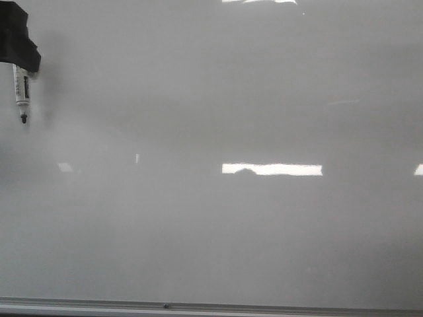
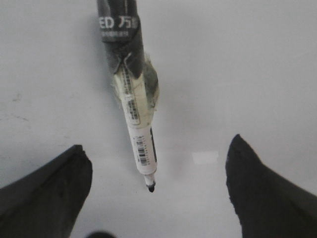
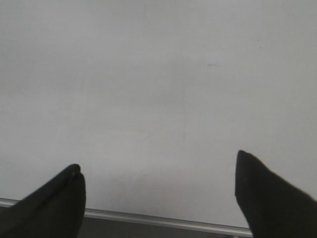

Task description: Write number 4 on whiteboard

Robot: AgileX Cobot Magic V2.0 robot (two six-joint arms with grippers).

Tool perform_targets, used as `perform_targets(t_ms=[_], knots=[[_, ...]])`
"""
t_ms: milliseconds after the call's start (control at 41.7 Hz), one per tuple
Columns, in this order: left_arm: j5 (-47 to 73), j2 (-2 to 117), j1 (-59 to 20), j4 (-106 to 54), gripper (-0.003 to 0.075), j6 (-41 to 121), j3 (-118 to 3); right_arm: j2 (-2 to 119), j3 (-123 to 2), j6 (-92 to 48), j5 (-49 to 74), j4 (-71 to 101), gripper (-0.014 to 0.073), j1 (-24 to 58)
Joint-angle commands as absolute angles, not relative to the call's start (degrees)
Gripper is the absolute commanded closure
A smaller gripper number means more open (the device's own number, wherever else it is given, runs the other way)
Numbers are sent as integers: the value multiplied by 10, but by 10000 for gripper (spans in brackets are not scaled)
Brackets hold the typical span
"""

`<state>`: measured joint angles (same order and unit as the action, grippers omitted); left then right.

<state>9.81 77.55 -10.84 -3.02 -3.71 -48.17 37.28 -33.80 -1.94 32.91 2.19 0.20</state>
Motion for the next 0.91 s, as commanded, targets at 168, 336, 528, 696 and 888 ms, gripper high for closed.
perform_targets(t_ms=[168, 336, 528, 696, 888], knots=[[8, 811, -112, -36, 177, -41, -502, 376, -355, -20, 294, 21, -39, -2], [-4, 835, -112, -36, 178, -40, -512, 376, -355, -20, 294, 21, -39, -2], [-18, 844, -112, -29, 288, -39, -512, 376, -355, -20, 294, 21, -39, -2], [-20, 855, -112, -28, 400, -39, -512, 376, -355, -20, 294, 21, -39, -2], [-13, 858, -112, -28, 531, -39, -512, 376, -355, -20, 294, 21, -39, -2]])
